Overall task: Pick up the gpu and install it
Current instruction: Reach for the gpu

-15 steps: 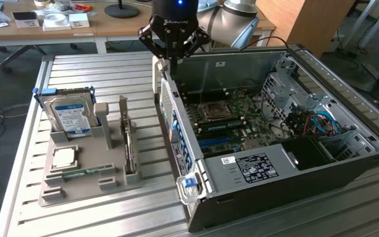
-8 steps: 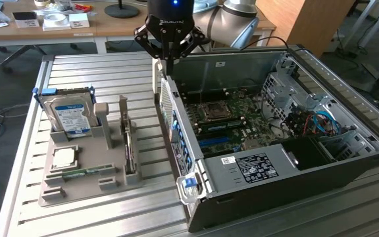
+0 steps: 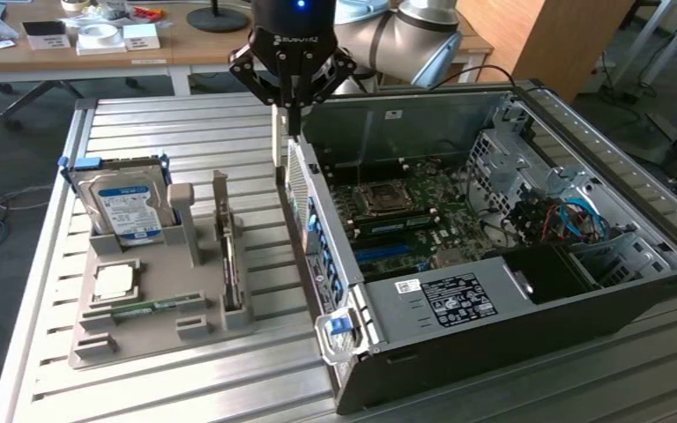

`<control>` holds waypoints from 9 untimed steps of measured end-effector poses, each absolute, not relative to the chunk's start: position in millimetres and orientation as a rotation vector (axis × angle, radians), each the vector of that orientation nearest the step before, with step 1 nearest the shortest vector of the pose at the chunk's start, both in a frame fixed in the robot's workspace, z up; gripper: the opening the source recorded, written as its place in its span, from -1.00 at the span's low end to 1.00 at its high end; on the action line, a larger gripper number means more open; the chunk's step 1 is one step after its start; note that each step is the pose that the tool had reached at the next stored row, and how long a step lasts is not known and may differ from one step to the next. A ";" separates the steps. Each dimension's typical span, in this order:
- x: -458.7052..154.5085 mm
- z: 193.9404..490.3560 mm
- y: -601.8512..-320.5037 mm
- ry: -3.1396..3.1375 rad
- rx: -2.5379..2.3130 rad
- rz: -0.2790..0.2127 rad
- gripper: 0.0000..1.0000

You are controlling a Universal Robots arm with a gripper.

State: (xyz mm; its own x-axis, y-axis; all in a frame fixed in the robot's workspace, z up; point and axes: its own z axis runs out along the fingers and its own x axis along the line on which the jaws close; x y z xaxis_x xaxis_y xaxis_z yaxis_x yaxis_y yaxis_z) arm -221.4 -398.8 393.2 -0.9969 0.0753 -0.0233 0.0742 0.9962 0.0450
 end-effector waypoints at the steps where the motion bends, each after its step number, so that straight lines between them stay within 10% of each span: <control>1: -223.0 393.2 -398.8 3.114 0.116 0.069 -0.79; 9: -235.1 393.0 -398.8 3.114 0.117 0.069 -0.79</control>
